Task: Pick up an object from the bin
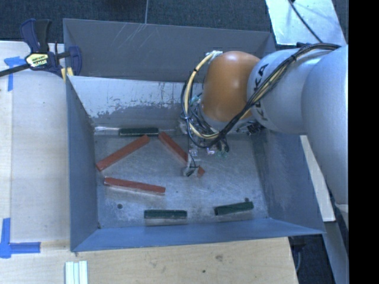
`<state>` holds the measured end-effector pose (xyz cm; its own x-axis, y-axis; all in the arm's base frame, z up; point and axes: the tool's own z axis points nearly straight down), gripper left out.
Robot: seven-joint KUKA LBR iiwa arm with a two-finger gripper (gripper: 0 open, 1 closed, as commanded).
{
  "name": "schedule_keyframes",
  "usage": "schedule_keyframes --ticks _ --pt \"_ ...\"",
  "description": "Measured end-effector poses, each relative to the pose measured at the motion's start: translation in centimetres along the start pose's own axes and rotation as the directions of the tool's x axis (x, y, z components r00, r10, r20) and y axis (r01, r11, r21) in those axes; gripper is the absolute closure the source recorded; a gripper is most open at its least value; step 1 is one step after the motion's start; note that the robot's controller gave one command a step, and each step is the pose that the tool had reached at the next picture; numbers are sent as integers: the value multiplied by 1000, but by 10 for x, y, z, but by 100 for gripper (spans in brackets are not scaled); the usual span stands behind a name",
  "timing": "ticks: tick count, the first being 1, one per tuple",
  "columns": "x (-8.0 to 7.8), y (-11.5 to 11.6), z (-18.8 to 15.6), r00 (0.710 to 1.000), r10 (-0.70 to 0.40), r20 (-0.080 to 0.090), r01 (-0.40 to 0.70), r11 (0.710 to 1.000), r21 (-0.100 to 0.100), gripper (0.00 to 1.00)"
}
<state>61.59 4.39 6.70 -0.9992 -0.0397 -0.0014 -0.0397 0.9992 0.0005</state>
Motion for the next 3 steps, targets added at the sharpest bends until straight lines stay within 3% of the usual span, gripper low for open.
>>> schedule_keyframes --ticks 3 --pt "-3 -1 -2 1000 6 4 -6 1000 0 0"
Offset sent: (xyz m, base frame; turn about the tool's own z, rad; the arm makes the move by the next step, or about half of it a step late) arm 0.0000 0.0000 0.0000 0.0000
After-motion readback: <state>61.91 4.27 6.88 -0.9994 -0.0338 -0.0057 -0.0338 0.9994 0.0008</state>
